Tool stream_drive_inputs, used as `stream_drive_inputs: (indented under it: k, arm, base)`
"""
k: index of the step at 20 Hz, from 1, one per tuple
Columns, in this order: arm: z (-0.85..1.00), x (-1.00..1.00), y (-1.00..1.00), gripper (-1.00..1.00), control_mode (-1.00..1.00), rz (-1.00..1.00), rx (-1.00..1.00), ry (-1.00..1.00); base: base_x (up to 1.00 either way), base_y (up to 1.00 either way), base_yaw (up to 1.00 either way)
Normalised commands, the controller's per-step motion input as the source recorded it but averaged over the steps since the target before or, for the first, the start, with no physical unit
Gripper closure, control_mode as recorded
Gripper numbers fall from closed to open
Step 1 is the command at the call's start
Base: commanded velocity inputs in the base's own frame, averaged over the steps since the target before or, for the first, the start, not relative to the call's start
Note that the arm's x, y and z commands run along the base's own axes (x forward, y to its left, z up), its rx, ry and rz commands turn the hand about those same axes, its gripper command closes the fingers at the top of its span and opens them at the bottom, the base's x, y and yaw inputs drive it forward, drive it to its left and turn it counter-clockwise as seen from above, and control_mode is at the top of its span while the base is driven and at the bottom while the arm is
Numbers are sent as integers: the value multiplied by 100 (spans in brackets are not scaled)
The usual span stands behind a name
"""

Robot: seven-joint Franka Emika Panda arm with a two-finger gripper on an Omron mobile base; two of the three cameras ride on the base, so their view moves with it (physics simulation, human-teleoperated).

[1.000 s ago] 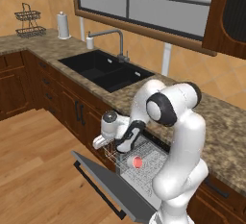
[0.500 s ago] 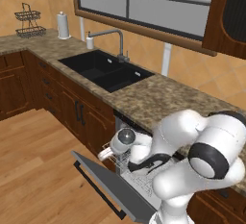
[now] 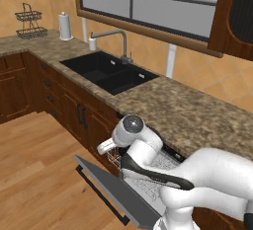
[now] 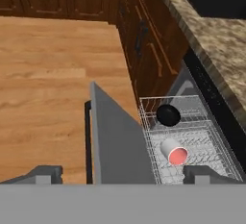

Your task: Pick up the cup and bowl from the counter, place them in the dishwasher, and close the dishwasher door.

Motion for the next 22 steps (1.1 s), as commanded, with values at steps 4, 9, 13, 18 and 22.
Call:
stream_drive_inputs:
  k: [4,9,13,18,22]
  arm:
    - [21,-26,24,-100,-100,0,-1,75]
    - [-8,-45,62,-100,-100,0,-22,50]
    - [-5,-51,53,-100,-100,-7,-29,5]
    - [-47,-32,18,-100,-100,-18,-16,-7]
    - [-97,0,-1,-100,-100,-7,-2,-15]
  base:
    - [0,0,0]
    - [0,0,0]
    - [0,0,0]
    - [0,0,0]
    - [0,0,0]
